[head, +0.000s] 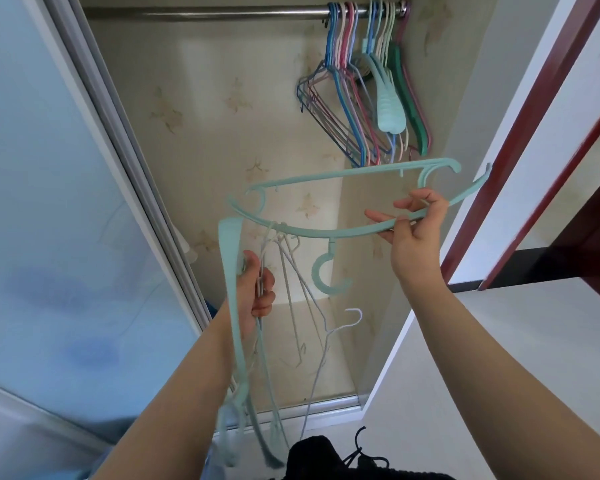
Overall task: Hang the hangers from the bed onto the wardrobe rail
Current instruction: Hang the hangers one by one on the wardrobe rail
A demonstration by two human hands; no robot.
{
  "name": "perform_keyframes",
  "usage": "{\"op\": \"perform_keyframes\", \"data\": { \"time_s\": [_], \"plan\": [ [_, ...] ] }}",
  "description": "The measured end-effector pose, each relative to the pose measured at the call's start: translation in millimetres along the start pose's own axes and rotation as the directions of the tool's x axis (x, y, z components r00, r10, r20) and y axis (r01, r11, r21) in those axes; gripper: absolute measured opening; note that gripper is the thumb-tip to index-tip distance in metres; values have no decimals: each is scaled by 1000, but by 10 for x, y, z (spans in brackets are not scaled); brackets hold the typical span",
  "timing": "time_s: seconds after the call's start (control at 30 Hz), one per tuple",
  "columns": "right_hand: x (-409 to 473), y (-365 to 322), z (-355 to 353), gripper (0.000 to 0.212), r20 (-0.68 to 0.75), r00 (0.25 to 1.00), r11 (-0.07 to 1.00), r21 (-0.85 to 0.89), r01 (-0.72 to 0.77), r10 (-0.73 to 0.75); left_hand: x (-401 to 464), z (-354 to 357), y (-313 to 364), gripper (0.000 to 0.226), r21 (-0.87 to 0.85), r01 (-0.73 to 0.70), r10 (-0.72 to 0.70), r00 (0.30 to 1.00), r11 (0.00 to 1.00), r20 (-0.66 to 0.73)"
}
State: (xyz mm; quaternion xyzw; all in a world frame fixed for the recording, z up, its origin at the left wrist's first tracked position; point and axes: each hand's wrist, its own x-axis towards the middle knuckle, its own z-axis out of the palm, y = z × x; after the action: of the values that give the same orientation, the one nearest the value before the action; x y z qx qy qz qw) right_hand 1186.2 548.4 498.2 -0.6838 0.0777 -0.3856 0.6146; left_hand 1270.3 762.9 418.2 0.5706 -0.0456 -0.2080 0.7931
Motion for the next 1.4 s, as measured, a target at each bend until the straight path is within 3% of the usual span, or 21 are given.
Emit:
{"op": "perform_keyframes", "data": {
  "time_s": [0.13, 0.2, 0.27, 0.33, 0.4, 0.6, 0.73, 0.8, 0.87, 0.97, 1.13, 1.27, 1.4],
  "plan": [
    [97, -136, -84, 52, 83, 987, 988, -63, 139, -134, -34, -76, 39, 45, 52, -13, 10, 998, 999, 64],
    [114, -212, -98, 50, 140, 972, 974, -99, 206, -191, -28, -122, 67, 51, 79, -31, 23, 995, 996, 102],
    [114, -280, -92, 48, 168, 963, 968, -104, 230, -211, 3, -166, 70, 50, 217, -39, 23, 997, 975, 74],
    [98, -329, -67, 48, 189, 954, 961, -102, 255, -233, 31, -192, 93, 29, 446, -17, 26, 1000, 895, -13],
    [59, -364, -19, 49, 217, 933, 942, -114, 315, -286, 13, -157, 131, 20, 585, -9, 19, 1000, 811, -11],
    [-28, -383, 120, 48, 249, 835, 843, -108, 527, -490, 3, -98, 157, 28, 623, 4, -15, 1000, 782, 12],
    [75, -372, 95, 44, 155, 784, 780, -99, 618, -601, -11, -155, 152, 43, 516, -1, -13, 1000, 856, 25],
    [111, -322, 52, 44, 165, 775, 772, -95, 628, -610, -29, -202, 143, 44, 485, 10, 21, 998, 875, -58],
    [78, -244, 30, 40, 220, 780, 783, -96, 615, -586, -53, -242, 115, 30, 437, 50, 38, 981, 898, -190],
    [-77, -86, 65, 31, 319, 790, 781, -191, 595, -524, -94, -218, 19, 33, 337, 18, 97, 942, 941, -321],
    [-272, 139, 223, 33, 463, 810, 737, -391, 552, -361, -252, -57, -85, 46, 337, -92, 204, 927, 937, -314],
    [-194, 204, 302, 40, 477, 872, 757, -528, 385, -111, -273, -168, -113, 45, 377, -102, 213, 940, 921, -267],
    [-39, 273, 333, 53, 555, 830, 787, -534, 308, 51, -184, -397, -89, 40, 364, -48, 175, 929, 930, -325]
  ]
}}
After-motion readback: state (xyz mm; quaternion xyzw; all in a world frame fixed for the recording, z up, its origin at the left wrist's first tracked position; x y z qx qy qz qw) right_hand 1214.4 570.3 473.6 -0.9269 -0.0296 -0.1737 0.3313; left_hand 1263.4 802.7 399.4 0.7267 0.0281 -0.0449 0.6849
